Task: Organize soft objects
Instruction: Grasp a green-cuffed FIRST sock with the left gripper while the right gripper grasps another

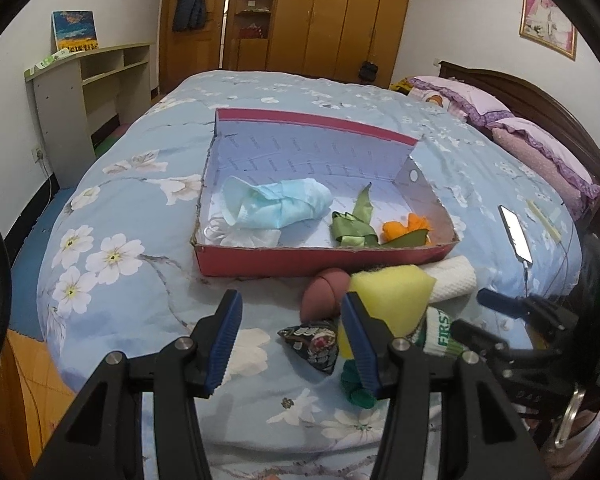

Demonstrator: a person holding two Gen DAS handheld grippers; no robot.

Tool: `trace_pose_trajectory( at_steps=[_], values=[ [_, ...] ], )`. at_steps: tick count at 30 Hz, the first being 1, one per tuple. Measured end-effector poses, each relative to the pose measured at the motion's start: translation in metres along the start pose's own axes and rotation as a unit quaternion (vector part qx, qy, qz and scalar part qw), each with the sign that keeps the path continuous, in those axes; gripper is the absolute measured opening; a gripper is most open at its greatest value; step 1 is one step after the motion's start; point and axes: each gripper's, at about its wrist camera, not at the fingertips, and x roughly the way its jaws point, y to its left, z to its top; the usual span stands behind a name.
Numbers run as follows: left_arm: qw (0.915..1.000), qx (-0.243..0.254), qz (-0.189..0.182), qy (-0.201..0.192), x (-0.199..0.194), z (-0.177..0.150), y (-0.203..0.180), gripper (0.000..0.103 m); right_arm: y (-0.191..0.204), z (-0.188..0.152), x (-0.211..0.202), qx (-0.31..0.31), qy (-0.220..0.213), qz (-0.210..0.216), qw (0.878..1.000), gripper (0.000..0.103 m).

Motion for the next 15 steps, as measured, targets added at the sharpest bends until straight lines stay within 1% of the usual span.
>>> trace_pose_trajectory(
  at_steps=[4,7,10,12,13,14,15],
  values=[
    [1.0,-0.001,-0.004,0.003,-0.002,-0.005,-0.001,0.055,-0.001,-0.01,0.011,0.01,0.019,-0.004,1.0,0.068],
    [0.9999,-0.004,-0.011,0.01,0.0,-0.009,0.0,0.055,0.0,-0.014,0.021,0.01,0.034,-0.018,0.999,0.068],
    [0.9997,0.0,-0.016,0.019,0.001,-0.015,-0.002,0.055,-0.002,-0.018,0.029,0.022,0.047,-0.004,0.999,0.068],
    [0.9995,0.005,-0.019,0.026,0.003,-0.02,-0.004,0.055,-0.004,-0.02,0.032,0.036,0.052,0.014,0.998,0.062],
    [0.9994,0.006,-0.021,0.029,0.003,-0.022,-0.005,0.055,-0.005,-0.021,0.032,0.04,0.052,0.022,0.998,0.052],
    [0.9991,0.007,-0.025,0.033,0.004,-0.025,-0.006,0.055,-0.005,-0.021,0.032,0.042,0.052,0.03,0.997,0.048],
    [0.9989,0.007,-0.028,0.036,0.004,-0.026,-0.007,0.055,-0.004,-0.022,0.031,0.04,0.05,0.03,0.998,0.047]
  ],
)
